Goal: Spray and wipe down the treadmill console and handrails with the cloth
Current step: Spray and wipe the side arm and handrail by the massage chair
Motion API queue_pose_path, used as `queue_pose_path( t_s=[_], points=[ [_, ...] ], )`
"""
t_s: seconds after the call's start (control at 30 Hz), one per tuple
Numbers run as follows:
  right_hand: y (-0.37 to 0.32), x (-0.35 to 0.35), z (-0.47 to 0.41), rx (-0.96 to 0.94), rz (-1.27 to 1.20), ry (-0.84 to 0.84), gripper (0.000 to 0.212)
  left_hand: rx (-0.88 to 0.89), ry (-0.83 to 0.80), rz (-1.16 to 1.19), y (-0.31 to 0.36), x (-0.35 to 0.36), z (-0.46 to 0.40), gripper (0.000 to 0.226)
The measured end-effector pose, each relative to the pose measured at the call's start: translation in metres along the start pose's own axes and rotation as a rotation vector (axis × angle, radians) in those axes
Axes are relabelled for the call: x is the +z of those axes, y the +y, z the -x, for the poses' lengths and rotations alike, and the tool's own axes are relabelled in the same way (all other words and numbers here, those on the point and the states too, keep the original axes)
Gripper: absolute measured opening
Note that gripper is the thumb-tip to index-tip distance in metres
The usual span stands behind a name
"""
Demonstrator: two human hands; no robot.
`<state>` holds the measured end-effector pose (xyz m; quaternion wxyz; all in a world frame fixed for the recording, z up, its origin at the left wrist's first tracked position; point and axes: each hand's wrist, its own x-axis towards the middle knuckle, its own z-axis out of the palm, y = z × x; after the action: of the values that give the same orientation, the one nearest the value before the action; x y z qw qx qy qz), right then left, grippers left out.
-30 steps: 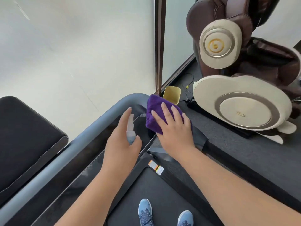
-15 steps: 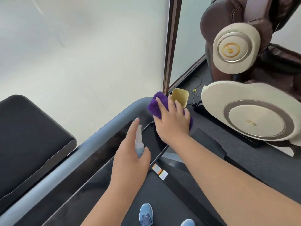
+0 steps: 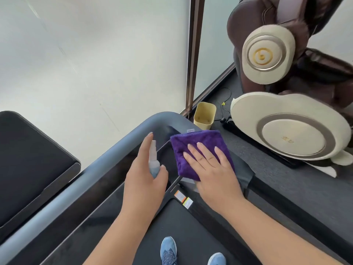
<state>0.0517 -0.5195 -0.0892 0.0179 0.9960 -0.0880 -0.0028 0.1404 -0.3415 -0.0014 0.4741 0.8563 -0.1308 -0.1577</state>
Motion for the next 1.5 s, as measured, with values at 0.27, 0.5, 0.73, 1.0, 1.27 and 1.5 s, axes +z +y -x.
queue_pose_path(
  t_s=[0.27,0.5,0.73,1.0,1.27,1.5],
  points=[
    [0.011,-0.030,-0.050,0.569,-0.394,0.043,0.056,-0.018,0.040,0.008,-0.012,-0.016,0.008,0.081],
    [-0.052,-0.034,-0.149,0.308,-0.229,-0.036,0.060,-0.025,0.091,0.041,-0.026,-0.028,0.020,0.082],
    [-0.029,0.003,-0.026,0.118,-0.012,-0.001,0.076,-0.069,0.073,-0.019,-0.025,-0.017,0.031,0.083],
    [0.023,-0.017,0.081,0.692,-0.374,0.050,0.062,-0.076,0.003,0.012,-0.017,-0.002,0.033,0.080],
    [-0.003,-0.045,-0.111,0.531,-0.458,-0.098,0.048,-0.078,0.044,0.025,-0.018,-0.001,0.048,0.081],
    [-0.087,-0.010,-0.073,0.134,-0.313,0.010,0.071,-0.109,0.114,-0.007,-0.020,-0.012,0.054,0.088]
  ],
)
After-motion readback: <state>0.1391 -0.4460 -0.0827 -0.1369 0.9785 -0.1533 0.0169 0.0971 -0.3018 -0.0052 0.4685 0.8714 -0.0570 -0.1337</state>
